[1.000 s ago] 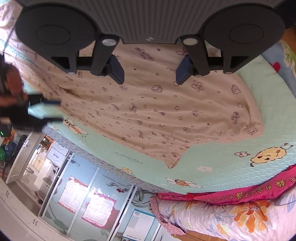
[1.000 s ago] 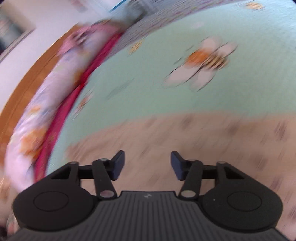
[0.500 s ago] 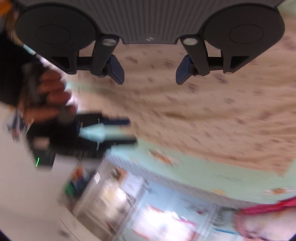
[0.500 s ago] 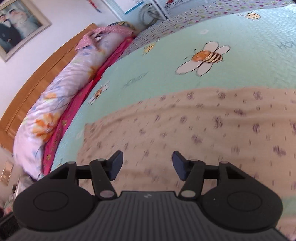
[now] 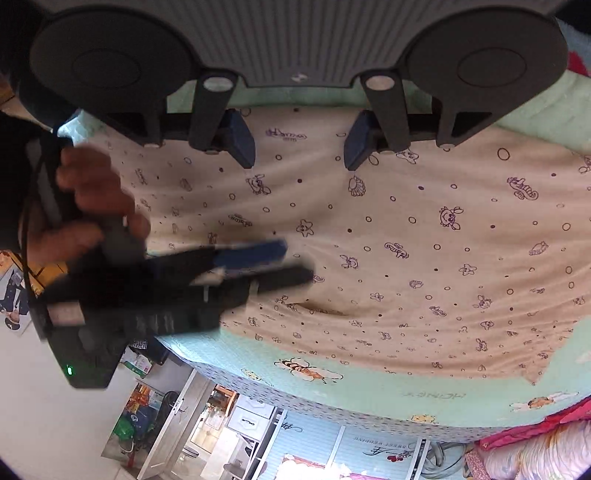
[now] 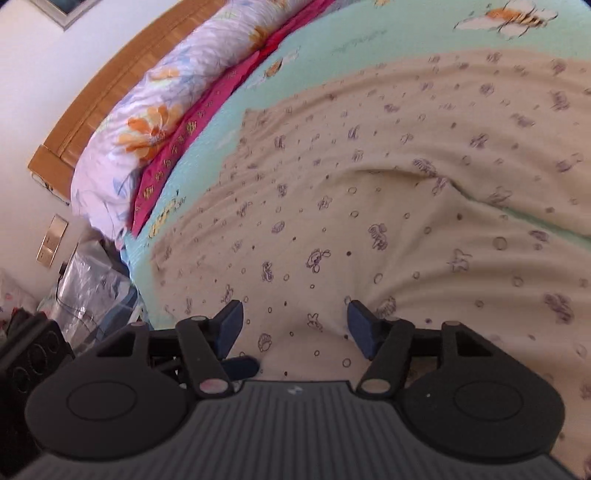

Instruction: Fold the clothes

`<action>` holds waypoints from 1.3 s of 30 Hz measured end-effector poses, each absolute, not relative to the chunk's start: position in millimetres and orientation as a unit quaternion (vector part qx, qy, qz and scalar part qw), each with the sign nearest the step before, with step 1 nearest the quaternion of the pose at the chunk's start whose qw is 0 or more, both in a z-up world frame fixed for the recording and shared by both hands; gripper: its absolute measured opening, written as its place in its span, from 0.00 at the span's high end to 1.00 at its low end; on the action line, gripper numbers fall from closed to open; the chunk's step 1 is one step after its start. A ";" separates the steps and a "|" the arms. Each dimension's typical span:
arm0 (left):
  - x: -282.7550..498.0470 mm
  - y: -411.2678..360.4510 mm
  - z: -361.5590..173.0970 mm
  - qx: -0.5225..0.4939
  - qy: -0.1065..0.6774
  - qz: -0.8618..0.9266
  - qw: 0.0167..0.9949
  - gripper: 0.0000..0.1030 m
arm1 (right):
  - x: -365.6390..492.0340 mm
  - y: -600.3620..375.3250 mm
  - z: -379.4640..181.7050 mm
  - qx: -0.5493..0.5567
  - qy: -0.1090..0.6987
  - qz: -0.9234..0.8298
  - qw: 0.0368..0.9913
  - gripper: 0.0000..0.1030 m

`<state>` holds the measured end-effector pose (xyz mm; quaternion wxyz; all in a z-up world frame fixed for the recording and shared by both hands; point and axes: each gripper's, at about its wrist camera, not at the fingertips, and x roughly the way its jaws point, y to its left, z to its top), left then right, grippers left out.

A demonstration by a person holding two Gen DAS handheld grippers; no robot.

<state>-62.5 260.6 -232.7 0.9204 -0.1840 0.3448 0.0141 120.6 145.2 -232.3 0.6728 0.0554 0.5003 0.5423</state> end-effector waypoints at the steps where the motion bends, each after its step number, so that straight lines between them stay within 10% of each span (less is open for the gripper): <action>1: -62.2 259.5 -232.3 -0.180 0.345 0.015 0.921 0.46 | 127.7 144.6 -228.9 0.064 0.491 0.535 0.684 0.37; 39: -65.6 264.9 -219.9 -0.197 0.296 0.035 0.934 0.44 | 146.7 115.4 -244.9 0.166 0.463 0.477 0.728 0.34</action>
